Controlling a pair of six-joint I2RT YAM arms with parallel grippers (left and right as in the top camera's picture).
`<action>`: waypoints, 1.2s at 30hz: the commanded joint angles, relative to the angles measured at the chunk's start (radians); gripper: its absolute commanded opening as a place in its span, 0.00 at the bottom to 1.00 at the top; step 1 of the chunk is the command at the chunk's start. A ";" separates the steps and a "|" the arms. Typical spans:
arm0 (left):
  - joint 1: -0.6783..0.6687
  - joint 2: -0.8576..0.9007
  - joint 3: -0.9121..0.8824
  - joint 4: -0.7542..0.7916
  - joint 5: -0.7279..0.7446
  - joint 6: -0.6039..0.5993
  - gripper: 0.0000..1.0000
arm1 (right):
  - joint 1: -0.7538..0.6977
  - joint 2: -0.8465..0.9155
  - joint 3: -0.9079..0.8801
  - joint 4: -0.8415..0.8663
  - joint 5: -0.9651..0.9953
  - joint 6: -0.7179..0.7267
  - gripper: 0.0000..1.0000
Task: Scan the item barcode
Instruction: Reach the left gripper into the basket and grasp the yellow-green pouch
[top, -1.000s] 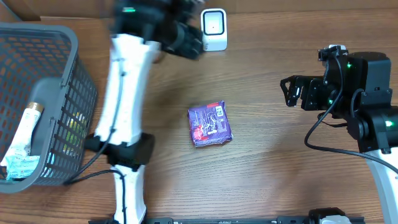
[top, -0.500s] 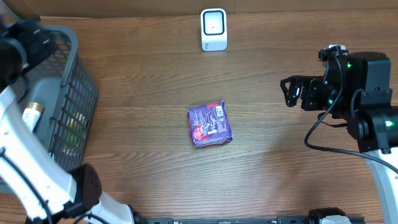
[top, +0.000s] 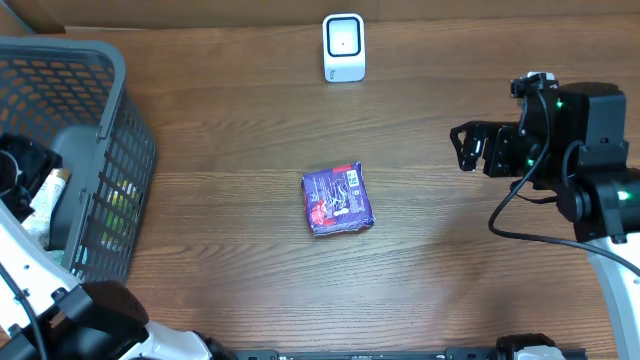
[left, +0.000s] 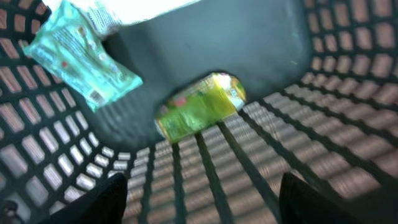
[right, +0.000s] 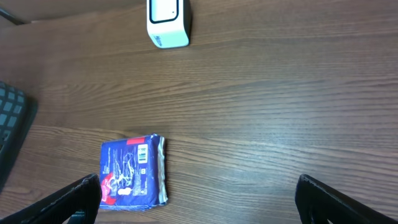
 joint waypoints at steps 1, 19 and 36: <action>0.027 -0.024 -0.109 0.083 0.074 0.100 0.70 | 0.003 0.021 0.018 -0.005 0.008 -0.004 1.00; 0.026 -0.013 -0.647 0.557 0.149 0.417 0.77 | 0.003 0.078 0.018 -0.004 0.008 -0.005 1.00; 0.018 -0.013 -0.969 0.929 0.144 0.536 0.66 | 0.003 0.078 0.018 -0.004 0.008 -0.005 1.00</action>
